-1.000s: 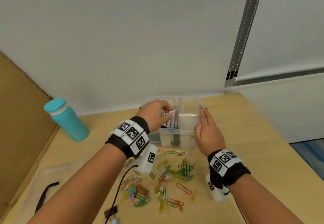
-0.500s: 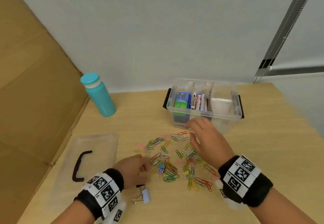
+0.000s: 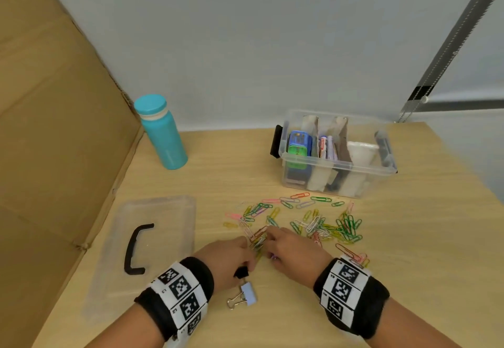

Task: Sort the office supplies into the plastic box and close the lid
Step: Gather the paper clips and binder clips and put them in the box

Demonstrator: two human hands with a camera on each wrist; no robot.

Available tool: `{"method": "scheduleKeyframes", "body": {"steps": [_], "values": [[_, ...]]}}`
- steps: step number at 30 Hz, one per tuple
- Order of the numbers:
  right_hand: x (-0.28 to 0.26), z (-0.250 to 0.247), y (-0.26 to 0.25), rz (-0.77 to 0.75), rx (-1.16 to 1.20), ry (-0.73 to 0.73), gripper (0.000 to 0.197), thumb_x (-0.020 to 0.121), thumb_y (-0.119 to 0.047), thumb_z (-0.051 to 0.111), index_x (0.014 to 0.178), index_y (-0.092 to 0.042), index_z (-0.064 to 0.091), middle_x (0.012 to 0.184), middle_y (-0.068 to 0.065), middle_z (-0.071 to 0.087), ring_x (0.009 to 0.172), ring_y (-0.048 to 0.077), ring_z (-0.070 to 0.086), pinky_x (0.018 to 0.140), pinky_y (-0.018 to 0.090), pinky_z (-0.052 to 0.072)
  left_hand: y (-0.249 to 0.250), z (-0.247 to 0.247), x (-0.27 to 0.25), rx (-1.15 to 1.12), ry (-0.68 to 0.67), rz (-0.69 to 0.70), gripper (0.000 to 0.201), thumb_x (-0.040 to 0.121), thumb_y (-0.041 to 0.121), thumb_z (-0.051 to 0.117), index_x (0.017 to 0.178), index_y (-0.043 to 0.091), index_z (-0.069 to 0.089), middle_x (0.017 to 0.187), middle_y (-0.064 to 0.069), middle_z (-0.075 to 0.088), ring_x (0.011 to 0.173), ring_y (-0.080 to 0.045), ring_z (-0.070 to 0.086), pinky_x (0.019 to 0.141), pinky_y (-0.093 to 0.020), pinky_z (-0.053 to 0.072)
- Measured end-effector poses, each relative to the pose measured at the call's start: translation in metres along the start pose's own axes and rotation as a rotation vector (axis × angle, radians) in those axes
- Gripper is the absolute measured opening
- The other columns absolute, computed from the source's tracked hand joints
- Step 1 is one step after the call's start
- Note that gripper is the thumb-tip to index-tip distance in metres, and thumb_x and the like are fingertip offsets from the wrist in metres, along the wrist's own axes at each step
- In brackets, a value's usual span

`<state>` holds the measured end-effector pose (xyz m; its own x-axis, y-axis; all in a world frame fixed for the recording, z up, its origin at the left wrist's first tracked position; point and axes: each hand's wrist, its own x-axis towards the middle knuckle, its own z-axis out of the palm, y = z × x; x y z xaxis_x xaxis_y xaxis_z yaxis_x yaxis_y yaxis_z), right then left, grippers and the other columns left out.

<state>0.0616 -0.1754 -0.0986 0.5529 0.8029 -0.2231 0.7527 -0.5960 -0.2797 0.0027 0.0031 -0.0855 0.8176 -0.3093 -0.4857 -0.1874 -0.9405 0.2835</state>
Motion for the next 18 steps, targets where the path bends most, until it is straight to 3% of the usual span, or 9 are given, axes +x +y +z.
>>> {"method": "scheduleKeyframes", "body": {"steps": [4, 7, 9, 12, 15, 18], "values": [[-0.003, 0.006, 0.007, 0.049, 0.113, 0.074, 0.017, 0.091, -0.009, 0.046, 0.101, -0.009, 0.06, 0.116, 0.005, 0.045, 0.102, 0.023, 0.049, 0.075, 0.03, 0.04, -0.002, 0.002, -0.002, 0.044, -0.017, 0.047, 0.026, 0.086, 0.011, 0.057, 0.111, 0.017, 0.056, 0.119, -0.002, 0.044, 0.096, -0.026, 0.056, 0.08, -0.035, 0.047], [-0.007, 0.009, 0.015, 0.097, 0.279, 0.171, 0.01, 0.087, -0.01, 0.054, 0.09, -0.017, 0.061, 0.101, -0.002, 0.052, 0.087, 0.016, 0.053, 0.074, 0.028, 0.046, -0.004, -0.001, 0.002, 0.04, 0.001, 0.062, 0.025, 0.085, 0.012, 0.059, 0.109, 0.013, 0.055, 0.116, -0.002, 0.046, 0.084, -0.019, 0.05, 0.071, -0.03, 0.042], [-0.01, 0.007, 0.021, 0.187, 0.479, 0.268, 0.013, 0.086, -0.011, 0.061, 0.081, -0.022, 0.06, 0.091, -0.007, 0.059, 0.081, 0.011, 0.057, 0.074, 0.027, 0.051, -0.005, -0.002, 0.003, 0.028, 0.03, 0.073, 0.022, 0.085, 0.016, 0.059, 0.106, 0.012, 0.054, 0.101, 0.004, 0.048, 0.08, -0.014, 0.045, 0.065, -0.026, 0.037], [-0.015, 0.001, 0.03, 0.36, 0.82, 0.354, 0.006, 0.087, -0.013, 0.064, 0.083, -0.016, 0.063, 0.086, -0.005, 0.069, 0.079, 0.011, 0.064, 0.077, 0.025, 0.054, -0.01, -0.005, 0.001, -0.023, 0.069, 0.034, 0.018, 0.086, 0.017, 0.056, 0.103, 0.015, 0.051, 0.08, 0.012, 0.044, 0.079, -0.013, 0.047, 0.061, -0.022, 0.036], [-0.016, -0.002, 0.038, 0.44, 1.301, 0.405, 0.005, 0.092, -0.006, 0.057, 0.087, -0.008, 0.057, 0.086, 0.01, 0.066, 0.073, 0.021, 0.062, 0.076, 0.037, 0.054, -0.018, -0.009, -0.001, -0.079, 0.102, 0.01, 0.02, 0.088, 0.014, 0.052, 0.108, 0.018, 0.051, 0.1, 0.004, 0.054, 0.086, -0.015, 0.053, 0.078, -0.028, 0.045], [-0.018, -0.005, 0.037, 0.527, 1.76, 0.432, 0.017, 0.097, -0.003, 0.037, 0.09, -0.006, 0.052, 0.078, 0.012, 0.058, 0.069, 0.023, 0.057, 0.066, 0.035, 0.05, -0.02, -0.013, -0.005, -0.174, 0.171, 0.021, 0.02, 0.09, 0.013, 0.049, 0.11, 0.017, 0.053, 0.106, 0.004, 0.05, 0.091, -0.014, 0.054, 0.082, -0.025, 0.045]]}}
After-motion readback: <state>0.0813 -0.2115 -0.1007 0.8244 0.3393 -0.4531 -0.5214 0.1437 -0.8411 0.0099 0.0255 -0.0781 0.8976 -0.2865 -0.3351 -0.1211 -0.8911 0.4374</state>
